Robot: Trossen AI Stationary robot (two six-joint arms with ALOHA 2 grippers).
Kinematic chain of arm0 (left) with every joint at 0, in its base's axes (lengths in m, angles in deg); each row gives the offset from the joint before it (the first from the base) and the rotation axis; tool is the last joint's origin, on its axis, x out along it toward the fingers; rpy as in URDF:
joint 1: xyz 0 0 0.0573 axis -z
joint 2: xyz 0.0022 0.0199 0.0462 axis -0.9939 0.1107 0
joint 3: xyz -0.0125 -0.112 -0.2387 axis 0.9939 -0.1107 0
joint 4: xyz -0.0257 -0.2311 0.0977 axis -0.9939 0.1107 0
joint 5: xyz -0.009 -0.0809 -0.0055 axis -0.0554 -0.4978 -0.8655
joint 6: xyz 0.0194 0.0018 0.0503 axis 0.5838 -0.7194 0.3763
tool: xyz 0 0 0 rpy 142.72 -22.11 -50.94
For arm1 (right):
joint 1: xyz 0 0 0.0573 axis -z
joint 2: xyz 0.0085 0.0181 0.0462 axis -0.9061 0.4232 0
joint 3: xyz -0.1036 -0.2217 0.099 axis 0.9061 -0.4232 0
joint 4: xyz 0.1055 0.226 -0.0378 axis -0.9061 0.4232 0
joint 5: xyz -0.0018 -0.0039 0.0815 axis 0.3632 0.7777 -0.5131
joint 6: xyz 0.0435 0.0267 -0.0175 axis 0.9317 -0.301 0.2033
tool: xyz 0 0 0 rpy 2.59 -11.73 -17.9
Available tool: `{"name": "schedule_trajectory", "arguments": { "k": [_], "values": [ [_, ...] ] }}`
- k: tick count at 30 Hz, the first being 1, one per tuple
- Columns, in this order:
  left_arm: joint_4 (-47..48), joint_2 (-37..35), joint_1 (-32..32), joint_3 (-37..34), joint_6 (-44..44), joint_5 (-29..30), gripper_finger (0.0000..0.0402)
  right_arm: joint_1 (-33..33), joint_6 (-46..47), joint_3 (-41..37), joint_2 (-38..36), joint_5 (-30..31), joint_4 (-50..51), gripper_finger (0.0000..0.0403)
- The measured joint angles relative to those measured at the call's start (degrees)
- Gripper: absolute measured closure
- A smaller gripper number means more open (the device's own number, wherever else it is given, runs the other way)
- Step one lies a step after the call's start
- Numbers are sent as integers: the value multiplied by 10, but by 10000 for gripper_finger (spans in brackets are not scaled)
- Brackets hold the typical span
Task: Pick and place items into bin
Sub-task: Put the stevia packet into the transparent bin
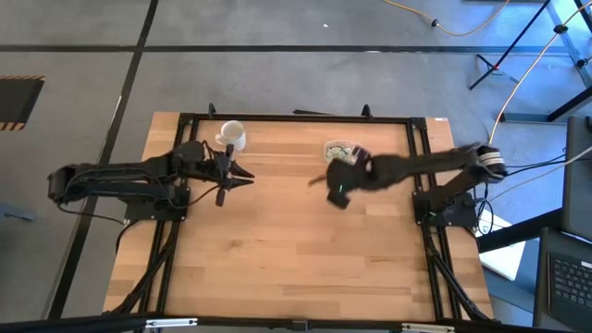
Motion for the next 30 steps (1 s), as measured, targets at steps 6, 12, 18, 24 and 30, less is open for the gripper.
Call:
{"name": "schedule_trajectory", "arguments": {
  "k": [6, 12, 18, 24, 30],
  "values": [
    [41, -50, -14, 0, 7, 42, 336, 156, -68, -141, -78, -76, -126, 390],
    [90, -124, -14, 0, 8, 56, 336, 253, -126, -259, -84, -156, -330, 390],
    [140, -198, -14, 0, 9, 56, 336, 284, -127, -313, -72, -183, -402, 390],
    [170, -245, -14, 0, 9, 56, 336, 297, -112, -323, -52, -137, -409, 390],
    [185, -258, -14, 0, 9, 56, 336, 317, -121, -324, -19, -137, -417, 390]
  ]
}}
